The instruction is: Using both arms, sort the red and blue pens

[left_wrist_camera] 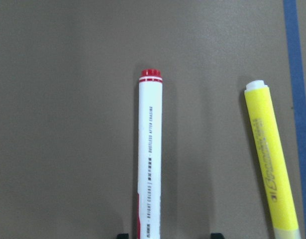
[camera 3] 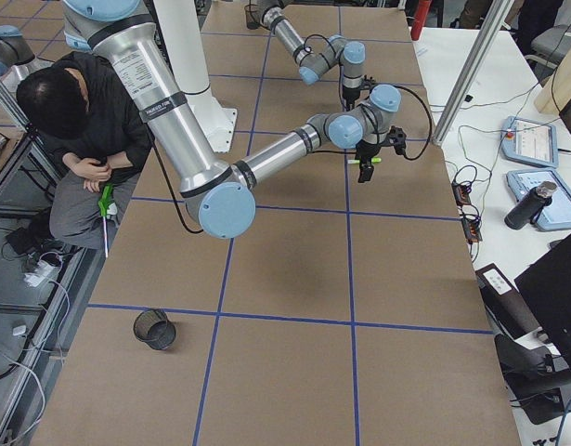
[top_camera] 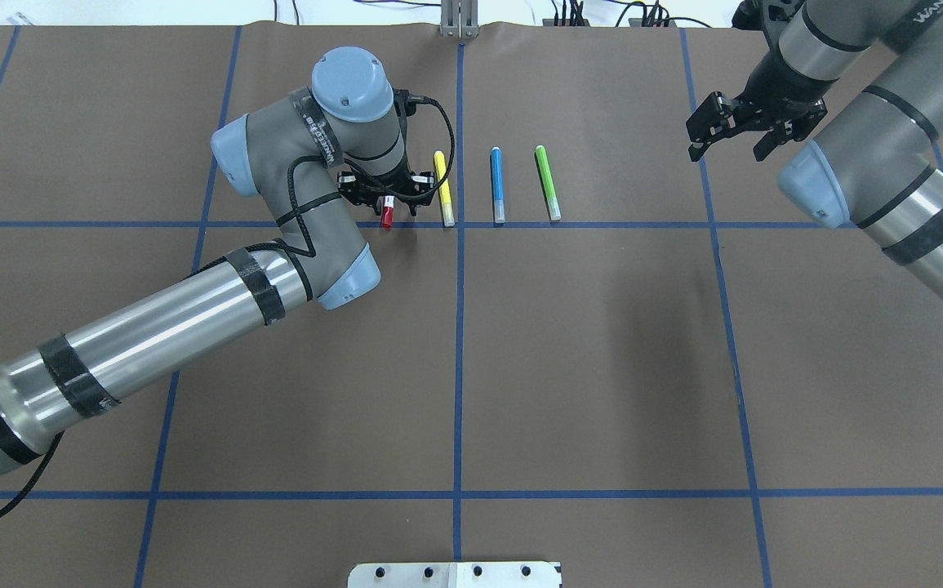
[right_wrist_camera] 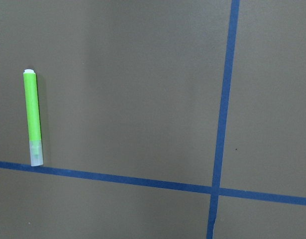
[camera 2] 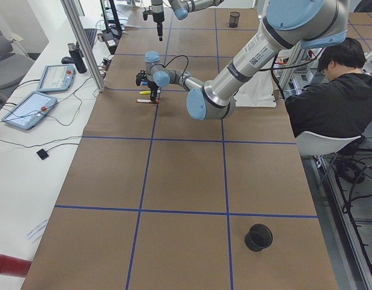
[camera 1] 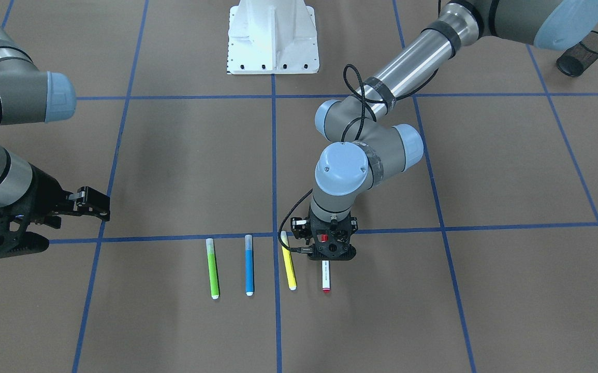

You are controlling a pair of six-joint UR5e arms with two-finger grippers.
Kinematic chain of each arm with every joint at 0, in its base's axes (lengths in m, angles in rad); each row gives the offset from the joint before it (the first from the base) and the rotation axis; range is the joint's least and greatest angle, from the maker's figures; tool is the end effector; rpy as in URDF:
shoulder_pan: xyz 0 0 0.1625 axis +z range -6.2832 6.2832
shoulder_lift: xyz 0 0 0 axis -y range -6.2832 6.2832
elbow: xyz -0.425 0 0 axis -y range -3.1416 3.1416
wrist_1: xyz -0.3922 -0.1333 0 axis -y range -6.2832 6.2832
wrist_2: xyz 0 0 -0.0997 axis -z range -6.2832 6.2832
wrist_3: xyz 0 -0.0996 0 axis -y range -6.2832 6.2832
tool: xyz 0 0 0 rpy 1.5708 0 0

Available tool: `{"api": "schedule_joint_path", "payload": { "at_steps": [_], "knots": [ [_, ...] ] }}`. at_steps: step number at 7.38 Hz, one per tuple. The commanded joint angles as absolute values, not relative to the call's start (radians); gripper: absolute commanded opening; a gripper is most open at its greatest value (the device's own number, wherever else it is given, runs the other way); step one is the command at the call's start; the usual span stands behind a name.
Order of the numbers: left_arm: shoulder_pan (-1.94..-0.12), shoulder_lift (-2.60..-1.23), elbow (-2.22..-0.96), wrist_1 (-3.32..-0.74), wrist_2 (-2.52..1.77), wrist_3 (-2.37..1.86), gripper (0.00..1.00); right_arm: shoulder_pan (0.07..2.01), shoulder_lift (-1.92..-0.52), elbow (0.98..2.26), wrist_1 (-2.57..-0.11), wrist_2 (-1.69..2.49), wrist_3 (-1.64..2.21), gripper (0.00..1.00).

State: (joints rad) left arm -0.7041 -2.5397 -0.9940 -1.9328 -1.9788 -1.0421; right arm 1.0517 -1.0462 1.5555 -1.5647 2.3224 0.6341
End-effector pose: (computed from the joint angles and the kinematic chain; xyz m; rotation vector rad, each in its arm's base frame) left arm 0.5856 -0.6204 0.2516 0.1128 0.8303 -0.0112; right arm -0.2796 -0.6210 0.3533 0.0109 -0.8821 -0.0862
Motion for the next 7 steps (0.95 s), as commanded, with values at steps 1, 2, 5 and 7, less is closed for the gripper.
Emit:
{"api": "schedule_joint_path", "payload": {
  "at_steps": [1,2,5,7],
  "knots": [
    [-0.706,-2.537,-0.993,-1.933,-1.979,-1.042,0.52,1.052,-1.046,1.555,-1.565,2.322,0.634,1.0],
    [-0.706,-2.534,-0.994,-1.933,-1.979,-1.042,0.47,1.051,-1.046,1.555,-1.565,2.322,0.634,1.0],
    [-0.707,-2.53,-0.994,-1.933,-1.979,-1.04,0.37,1.051,-1.046,1.555,-1.565,2.322,0.634,1.0],
    [-0.706,-2.53,-0.996,-1.931,-1.979,-1.034,0.0,1.052,-1.048,1.555,-1.565,2.322,0.634,1.0]
  ]
}}
